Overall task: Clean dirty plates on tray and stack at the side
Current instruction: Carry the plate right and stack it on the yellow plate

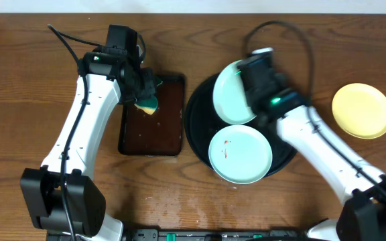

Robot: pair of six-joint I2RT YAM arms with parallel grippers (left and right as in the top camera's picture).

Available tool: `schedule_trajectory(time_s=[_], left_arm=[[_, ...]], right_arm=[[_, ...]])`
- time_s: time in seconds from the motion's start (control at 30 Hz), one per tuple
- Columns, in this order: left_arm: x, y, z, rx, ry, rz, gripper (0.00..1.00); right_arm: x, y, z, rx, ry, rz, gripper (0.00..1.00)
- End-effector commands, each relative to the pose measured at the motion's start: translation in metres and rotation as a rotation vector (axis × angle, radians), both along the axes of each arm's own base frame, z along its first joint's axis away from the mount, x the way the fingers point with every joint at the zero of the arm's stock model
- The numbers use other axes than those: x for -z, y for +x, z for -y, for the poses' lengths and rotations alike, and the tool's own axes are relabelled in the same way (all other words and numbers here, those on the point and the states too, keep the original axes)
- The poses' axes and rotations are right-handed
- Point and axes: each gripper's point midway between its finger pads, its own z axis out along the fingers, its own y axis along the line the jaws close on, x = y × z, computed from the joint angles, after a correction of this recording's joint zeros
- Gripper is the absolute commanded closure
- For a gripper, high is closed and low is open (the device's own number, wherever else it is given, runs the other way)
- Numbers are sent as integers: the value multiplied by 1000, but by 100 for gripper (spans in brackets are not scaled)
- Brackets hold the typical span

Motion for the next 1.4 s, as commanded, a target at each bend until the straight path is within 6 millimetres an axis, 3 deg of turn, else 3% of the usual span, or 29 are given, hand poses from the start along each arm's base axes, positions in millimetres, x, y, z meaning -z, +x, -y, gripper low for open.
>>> schedule_trajectory(time_s=[0.0, 0.1, 0.3, 0.4, 0.5, 0.67, 0.8, 0.97, 1.17, 1.37], left_arm=[[2, 0, -2, 7, 10, -1, 92], [4, -1, -2, 7, 11, -5, 92], [6, -2, -2, 7, 12, -10, 92], [5, -2, -2, 7, 11, -7, 92], [5, -1, -2, 7, 11, -5, 92], [5, -1, -2, 7, 11, -5, 92], [5, -1, -2, 7, 11, -5, 92], [5, -1, -2, 7, 11, -6, 92], [5, -1, -2, 7, 11, -6, 92], [5, -1, -2, 7, 11, -6, 92]], right_arm=[[8, 8, 15, 58, 243, -56, 99], [11, 14, 60, 166, 313, -62, 99], [12, 10, 178, 463, 385, -15, 99], [13, -8, 241, 673, 434, 28, 99], [13, -27, 289, 826, 464, 70, 99], [13, -63, 350, 1011, 477, 121, 99], [14, -82, 374, 1081, 476, 135, 99], [23, -97, 389, 1136, 447, 146, 99], [58, -99, 382, 1121, 455, 162, 99], [82, -87, 365, 1036, 526, 212, 99]])
